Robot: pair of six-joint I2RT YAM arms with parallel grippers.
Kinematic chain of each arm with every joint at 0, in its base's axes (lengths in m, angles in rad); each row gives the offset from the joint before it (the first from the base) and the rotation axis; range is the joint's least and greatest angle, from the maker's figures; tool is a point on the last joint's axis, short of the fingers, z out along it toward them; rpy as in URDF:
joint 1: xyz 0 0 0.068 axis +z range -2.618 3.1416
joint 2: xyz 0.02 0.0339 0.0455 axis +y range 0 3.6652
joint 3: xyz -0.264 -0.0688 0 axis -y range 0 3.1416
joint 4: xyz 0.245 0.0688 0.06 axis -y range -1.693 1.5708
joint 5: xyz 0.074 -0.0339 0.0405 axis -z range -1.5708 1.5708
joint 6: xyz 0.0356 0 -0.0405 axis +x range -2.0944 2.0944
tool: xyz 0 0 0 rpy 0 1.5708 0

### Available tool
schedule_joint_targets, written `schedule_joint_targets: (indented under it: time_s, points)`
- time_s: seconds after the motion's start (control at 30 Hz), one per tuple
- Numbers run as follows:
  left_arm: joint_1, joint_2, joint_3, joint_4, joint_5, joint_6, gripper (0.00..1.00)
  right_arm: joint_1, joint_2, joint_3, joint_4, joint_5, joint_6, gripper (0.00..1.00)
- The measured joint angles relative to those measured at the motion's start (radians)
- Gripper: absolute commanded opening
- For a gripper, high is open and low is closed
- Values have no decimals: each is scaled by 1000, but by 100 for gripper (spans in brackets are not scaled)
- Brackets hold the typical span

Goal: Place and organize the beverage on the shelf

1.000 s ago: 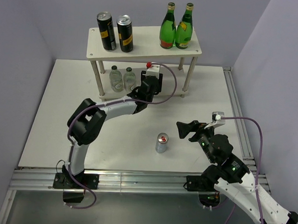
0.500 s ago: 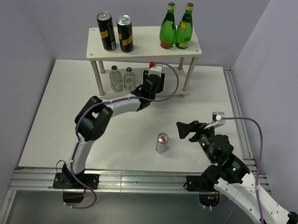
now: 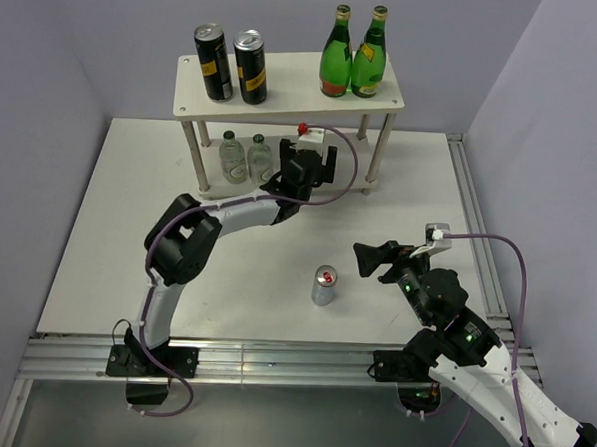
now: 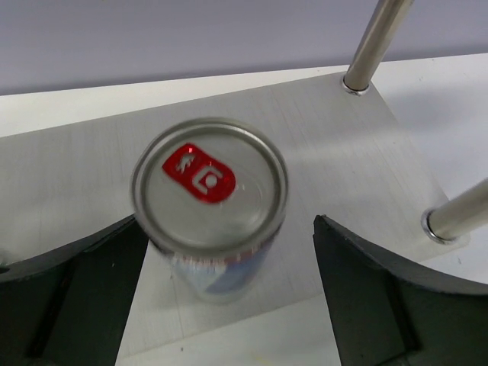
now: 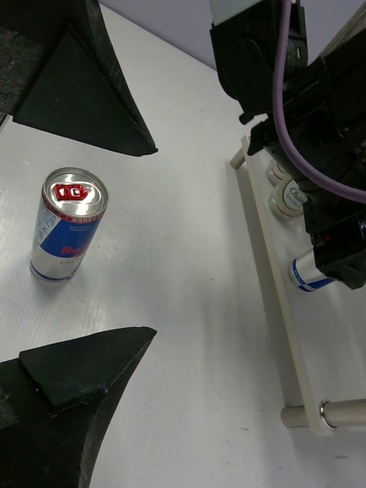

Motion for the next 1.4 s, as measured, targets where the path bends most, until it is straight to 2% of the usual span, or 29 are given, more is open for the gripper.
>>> schedule_joint_targets:
  time_s: [0.13, 0.33, 0.57, 0.77, 0.87, 1.03, 1.17, 1.3, 1.4]
  points:
    - [-31, -61, -53, -7, -26, -1, 99, 0, 0, 0, 0, 0, 0, 100]
    - [-127, -224, -163, -86, -82, -37, 99, 0, 0, -1, 1, 0, 0, 100]
    - [-316, -536, -416, -201, -172, -111, 99, 0, 0, -1, 1, 0, 0, 100]
    - [-488, -817, -740, -237, -39, -203, 99, 0, 0, -1, 1, 2, 0, 100]
    - [-557, -887, -862, -234, 21, -232, 99, 0, 0, -1, 1, 6, 0, 100]
    - [-638, -904, -998, -178, 90, -277, 99, 0, 0, -2, 1, 10, 0, 100]
    - [-657, -875, -1027, -95, 110, -293, 99, 0, 2, -2, 1, 12, 0, 100]
    - [-658, -766, -1024, 34, 95, -291, 99, 0, 5, -2, 1, 13, 0, 100]
    - [-659, -641, -982, 70, 39, -289, 99, 0, 5, -2, 1, 13, 0, 100]
